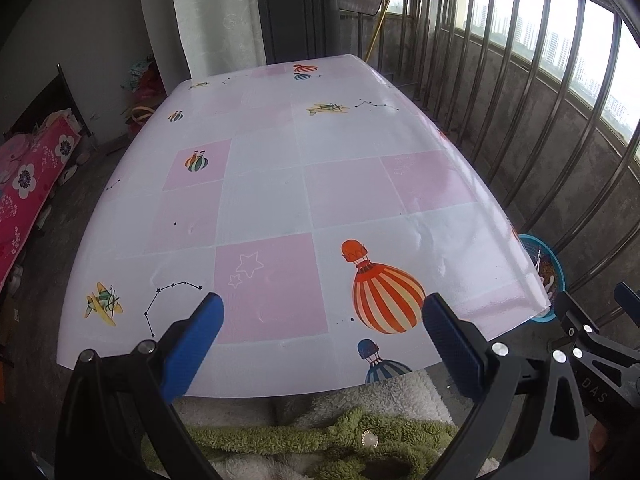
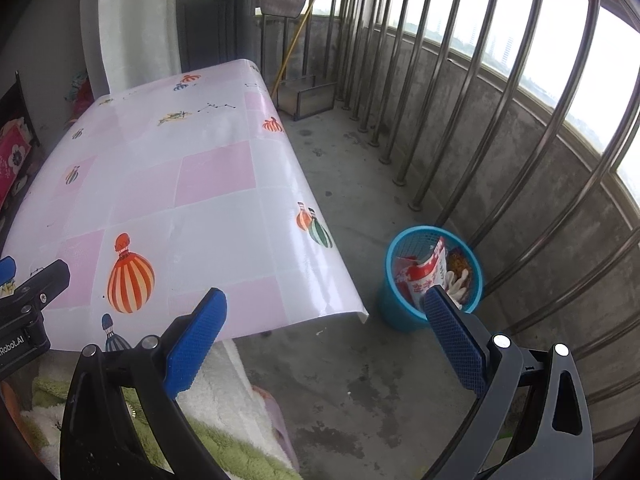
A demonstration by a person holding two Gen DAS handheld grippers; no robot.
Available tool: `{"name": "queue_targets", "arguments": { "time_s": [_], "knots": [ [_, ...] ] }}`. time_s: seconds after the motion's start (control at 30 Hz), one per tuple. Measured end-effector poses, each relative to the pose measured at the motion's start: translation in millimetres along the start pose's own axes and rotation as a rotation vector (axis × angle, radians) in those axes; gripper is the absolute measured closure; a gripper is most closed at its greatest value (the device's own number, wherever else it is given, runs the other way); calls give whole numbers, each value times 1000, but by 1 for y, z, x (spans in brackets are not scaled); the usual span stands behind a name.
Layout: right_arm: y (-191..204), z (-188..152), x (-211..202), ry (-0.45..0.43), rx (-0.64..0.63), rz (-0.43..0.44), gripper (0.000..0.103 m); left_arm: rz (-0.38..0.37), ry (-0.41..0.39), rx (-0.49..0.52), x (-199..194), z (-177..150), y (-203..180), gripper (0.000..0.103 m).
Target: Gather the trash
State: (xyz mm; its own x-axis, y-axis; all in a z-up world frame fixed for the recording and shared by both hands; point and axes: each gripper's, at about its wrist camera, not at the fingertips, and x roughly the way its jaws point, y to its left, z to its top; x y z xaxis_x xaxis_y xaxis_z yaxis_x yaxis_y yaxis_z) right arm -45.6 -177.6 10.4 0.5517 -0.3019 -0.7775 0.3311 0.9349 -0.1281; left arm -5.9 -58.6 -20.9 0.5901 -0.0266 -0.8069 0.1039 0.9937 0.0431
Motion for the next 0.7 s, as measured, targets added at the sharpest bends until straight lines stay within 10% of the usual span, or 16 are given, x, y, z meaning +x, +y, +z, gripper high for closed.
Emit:
{"name": "queue_targets", "arguments": {
  "time_s": [0.7],
  "knots": [
    [-1, -1, -1, -5, 2, -15, 8, 13, -10, 14, 2, 2, -4, 6]
  ]
}}
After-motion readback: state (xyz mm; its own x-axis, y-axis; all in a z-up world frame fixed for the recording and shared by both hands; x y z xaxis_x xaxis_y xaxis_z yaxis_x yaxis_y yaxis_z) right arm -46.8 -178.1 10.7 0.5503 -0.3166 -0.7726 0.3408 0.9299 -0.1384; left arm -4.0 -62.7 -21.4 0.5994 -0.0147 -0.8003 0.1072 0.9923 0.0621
